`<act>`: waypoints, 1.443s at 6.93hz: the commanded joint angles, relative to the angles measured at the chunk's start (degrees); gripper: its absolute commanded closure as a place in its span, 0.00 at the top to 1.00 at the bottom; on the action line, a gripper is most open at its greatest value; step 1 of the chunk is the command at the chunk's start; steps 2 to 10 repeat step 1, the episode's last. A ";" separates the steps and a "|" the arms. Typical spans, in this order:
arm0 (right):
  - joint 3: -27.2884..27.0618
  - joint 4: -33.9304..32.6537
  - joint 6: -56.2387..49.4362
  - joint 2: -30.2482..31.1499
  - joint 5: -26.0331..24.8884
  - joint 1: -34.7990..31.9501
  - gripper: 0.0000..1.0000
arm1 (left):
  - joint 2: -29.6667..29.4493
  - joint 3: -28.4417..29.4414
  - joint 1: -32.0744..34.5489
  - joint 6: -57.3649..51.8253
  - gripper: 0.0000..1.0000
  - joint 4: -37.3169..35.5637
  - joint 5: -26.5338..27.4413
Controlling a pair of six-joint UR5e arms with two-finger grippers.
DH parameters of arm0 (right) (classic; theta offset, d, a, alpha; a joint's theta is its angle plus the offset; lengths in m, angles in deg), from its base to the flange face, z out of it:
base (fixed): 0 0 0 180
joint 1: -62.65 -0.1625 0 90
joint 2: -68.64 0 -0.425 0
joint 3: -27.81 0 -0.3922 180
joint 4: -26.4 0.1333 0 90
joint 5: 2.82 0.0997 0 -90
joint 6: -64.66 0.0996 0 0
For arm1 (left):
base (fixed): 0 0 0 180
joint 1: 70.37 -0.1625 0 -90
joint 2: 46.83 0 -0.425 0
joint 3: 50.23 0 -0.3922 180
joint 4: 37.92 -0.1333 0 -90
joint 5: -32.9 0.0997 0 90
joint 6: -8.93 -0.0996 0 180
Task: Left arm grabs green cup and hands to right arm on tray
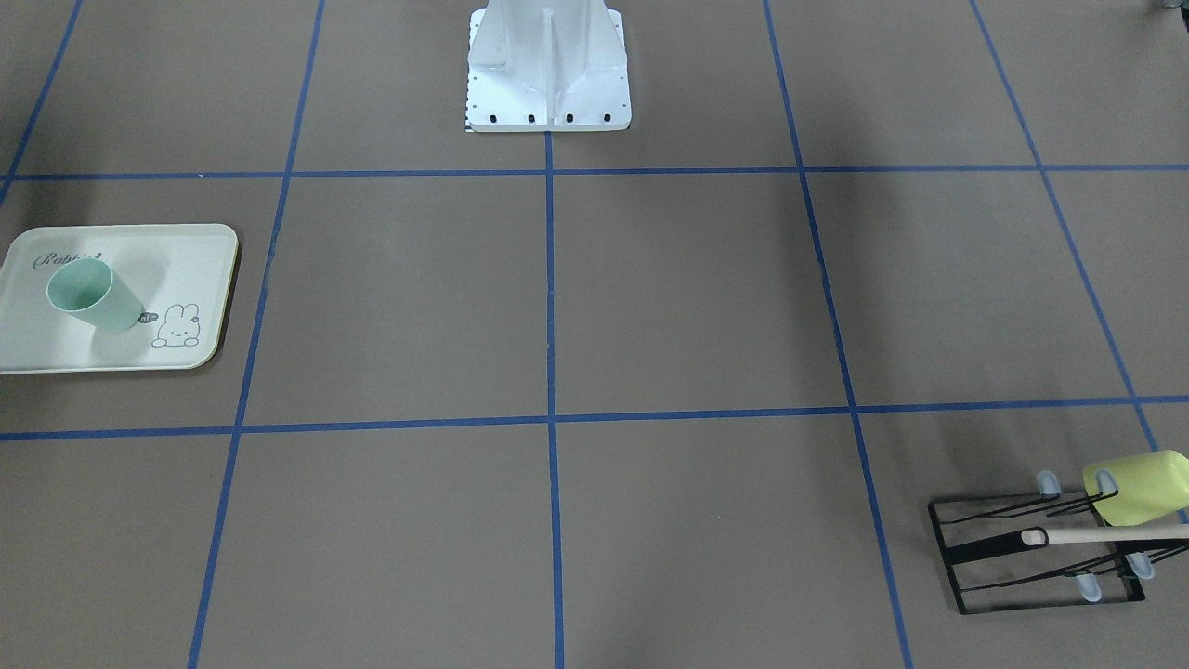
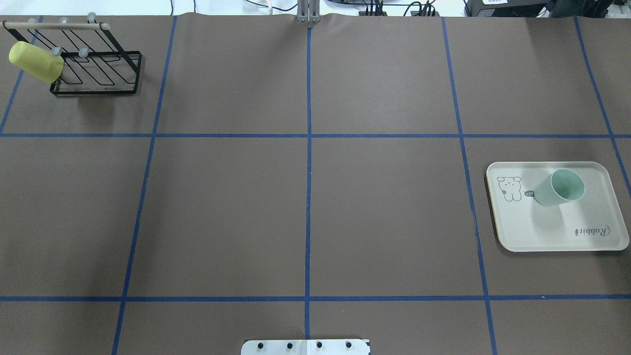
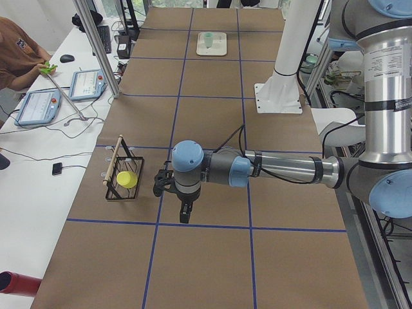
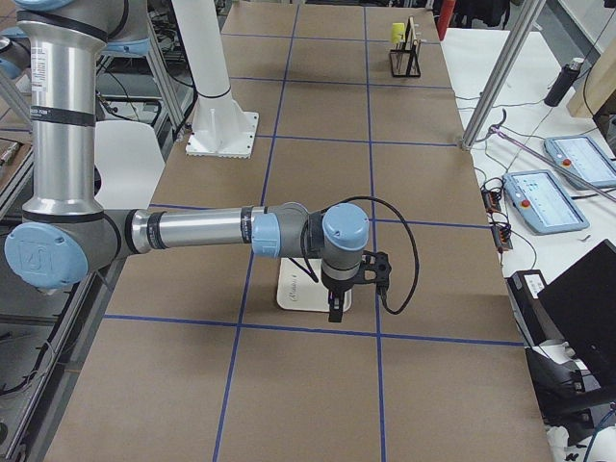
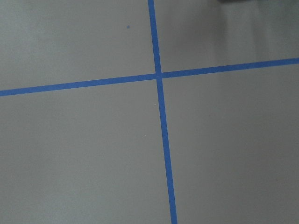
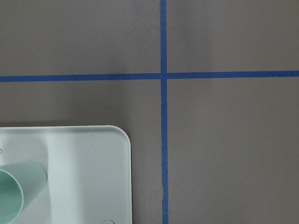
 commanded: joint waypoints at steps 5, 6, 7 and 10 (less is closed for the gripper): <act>0.02 0.08 0.09 0.00 0.12 0.00 0.99 | -0.27 -0.01 0.00 0.03 1.00 0.00 0.00; 0.02 0.08 0.09 0.00 0.12 0.00 0.99 | -0.27 -0.01 0.00 0.03 1.00 0.00 0.00; 0.02 0.08 0.09 0.00 0.12 0.00 0.99 | -0.27 -0.01 0.00 0.03 1.00 0.00 0.00; 0.02 0.08 0.09 0.00 0.12 0.00 0.99 | -0.27 -0.01 0.00 0.03 1.00 0.00 0.00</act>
